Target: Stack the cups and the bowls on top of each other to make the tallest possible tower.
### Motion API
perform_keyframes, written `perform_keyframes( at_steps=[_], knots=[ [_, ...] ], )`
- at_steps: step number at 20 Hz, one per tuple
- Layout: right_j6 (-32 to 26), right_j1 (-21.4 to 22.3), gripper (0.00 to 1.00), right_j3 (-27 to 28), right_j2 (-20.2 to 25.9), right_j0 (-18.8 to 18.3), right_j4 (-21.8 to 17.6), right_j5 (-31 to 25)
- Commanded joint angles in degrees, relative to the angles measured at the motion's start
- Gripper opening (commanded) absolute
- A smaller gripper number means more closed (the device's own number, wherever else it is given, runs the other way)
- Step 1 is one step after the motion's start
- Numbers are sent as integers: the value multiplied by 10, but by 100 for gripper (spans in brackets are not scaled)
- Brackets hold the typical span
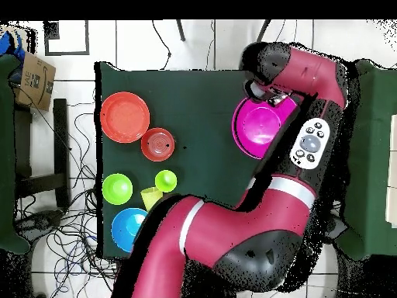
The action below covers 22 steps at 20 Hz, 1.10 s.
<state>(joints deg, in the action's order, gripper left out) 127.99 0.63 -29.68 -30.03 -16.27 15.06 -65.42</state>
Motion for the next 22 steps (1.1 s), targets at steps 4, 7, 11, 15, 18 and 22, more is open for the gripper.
perform_keyframes(
  at_steps=[4, 7, 11, 15, 18, 22],
  knots=[
    [-155, 6, 100, -32, 100, -12, -23, -20],
    [-147, 11, 100, -43, 108, -10, -24, -11],
    [-133, 19, 100, -65, 119, -6, -27, 14],
    [-125, 21, 100, -73, 134, -5, -27, 39],
    [-112, 26, 100, -88, 147, -2, -24, 54],
    [-99, 34, 100, -100, 154, 3, -26, 62]
  ],
)
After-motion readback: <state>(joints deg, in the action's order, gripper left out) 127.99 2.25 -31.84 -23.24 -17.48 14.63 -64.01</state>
